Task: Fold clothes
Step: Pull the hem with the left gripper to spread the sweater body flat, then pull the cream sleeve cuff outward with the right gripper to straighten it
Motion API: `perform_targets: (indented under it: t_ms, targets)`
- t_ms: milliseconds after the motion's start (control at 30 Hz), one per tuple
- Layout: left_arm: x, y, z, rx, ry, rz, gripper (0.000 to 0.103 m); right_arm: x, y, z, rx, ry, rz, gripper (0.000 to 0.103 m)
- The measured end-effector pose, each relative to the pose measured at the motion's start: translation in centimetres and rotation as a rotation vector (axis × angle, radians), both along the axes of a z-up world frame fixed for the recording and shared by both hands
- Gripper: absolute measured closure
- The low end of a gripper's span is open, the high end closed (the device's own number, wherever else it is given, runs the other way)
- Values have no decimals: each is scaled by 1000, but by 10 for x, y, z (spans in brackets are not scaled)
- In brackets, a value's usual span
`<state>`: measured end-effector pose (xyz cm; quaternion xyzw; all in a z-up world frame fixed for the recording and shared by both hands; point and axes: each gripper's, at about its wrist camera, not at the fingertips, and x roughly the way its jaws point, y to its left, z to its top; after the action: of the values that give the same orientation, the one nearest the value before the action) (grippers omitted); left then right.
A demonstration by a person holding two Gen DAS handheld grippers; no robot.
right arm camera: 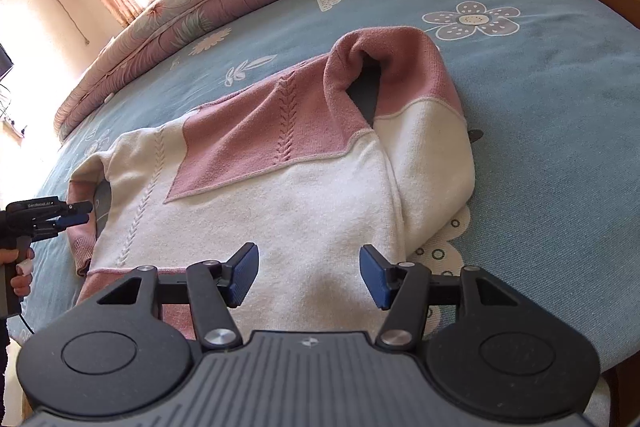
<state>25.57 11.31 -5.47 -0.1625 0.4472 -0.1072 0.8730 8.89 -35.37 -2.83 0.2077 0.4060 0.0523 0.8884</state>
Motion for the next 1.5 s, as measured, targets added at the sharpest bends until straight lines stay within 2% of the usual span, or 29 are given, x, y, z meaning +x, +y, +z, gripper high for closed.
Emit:
perform_targets:
  t_ms: [133, 200, 233, 333, 433, 500, 567, 633, 900, 1033, 1167, 1267, 1300, 1333, 1433, 1500]
  targets:
    - [-48, -5, -7, -17, 54, -66, 63, -9, 0, -4, 16, 2, 1, 41]
    - [-62, -11, -17, -12, 124, -101, 60, -13, -1, -6, 21, 4, -3, 41]
    - [-70, -14, -19, 3, 128, -112, 60, -14, -3, -6, 25, 4, -9, 40]
    - [-84, -26, -7, 63, 89, -118, 60, -16, -14, -6, 36, -3, -36, 39]
    - [-93, -46, 9, 91, 14, -148, 56, -16, -35, -8, 33, -9, -87, 39]
    - [-98, -66, 18, 121, -39, -184, 42, -13, -52, -14, 31, 1, -134, 39]
    - [-102, -87, 22, 145, -76, -222, 32, -8, -70, -23, 34, 19, -186, 39]
    - [-104, -108, 20, 152, -95, -258, 31, -2, -86, -35, 69, 39, -224, 39]
    - [-108, -153, -3, 100, -42, -313, 31, 36, -105, -63, 216, 4, -213, 39]
    - [-109, -155, -10, 89, -18, -308, 31, 52, -111, -75, 301, -30, -206, 39]
    - [-107, -147, -14, 71, 3, -275, 31, 50, -106, -84, 382, -37, -179, 39]
    - [-105, -143, -17, 56, 17, -260, 31, 45, -97, -86, 337, -49, -151, 53]
    - [-104, -142, -17, 57, 21, -256, 31, 45, -100, -87, 340, -41, -166, 64]
    - [-105, -141, -17, 59, 21, -254, 31, 46, -104, -89, 350, -24, -184, 83]
    - [-106, -141, -14, 63, 12, -256, 31, 46, -113, -87, 365, -7, -188, 83]
    - [-106, -140, -14, 62, 11, -252, 31, 46, -114, -73, 299, -17, -172, 83]
